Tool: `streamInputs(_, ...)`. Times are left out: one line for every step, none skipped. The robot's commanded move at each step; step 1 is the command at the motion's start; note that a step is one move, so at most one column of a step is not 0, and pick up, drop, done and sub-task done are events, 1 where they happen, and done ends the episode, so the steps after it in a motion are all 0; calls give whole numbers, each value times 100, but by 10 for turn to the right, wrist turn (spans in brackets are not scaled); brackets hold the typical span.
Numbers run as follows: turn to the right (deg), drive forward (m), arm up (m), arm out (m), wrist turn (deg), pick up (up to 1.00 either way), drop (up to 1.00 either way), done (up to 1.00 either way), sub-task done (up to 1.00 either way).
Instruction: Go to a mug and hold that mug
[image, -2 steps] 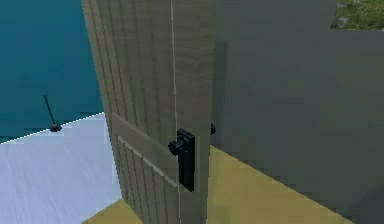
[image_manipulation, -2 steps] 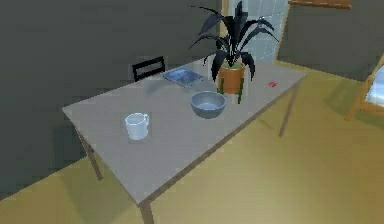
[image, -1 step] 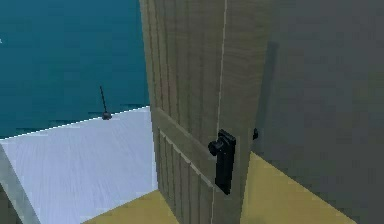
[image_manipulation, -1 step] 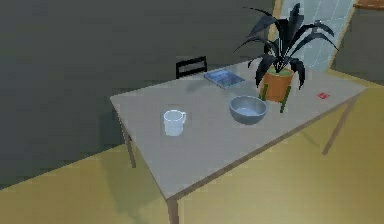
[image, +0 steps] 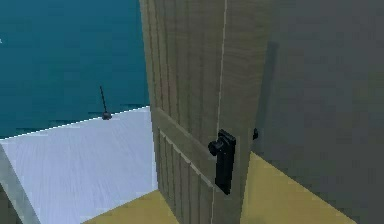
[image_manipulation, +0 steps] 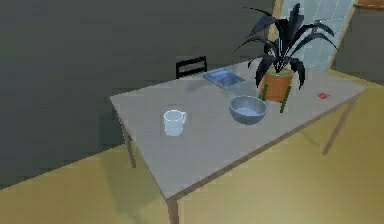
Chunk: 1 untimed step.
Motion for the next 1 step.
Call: streamInputs(0, 0, 32, 0, 0, 0, 0, 0, 0)
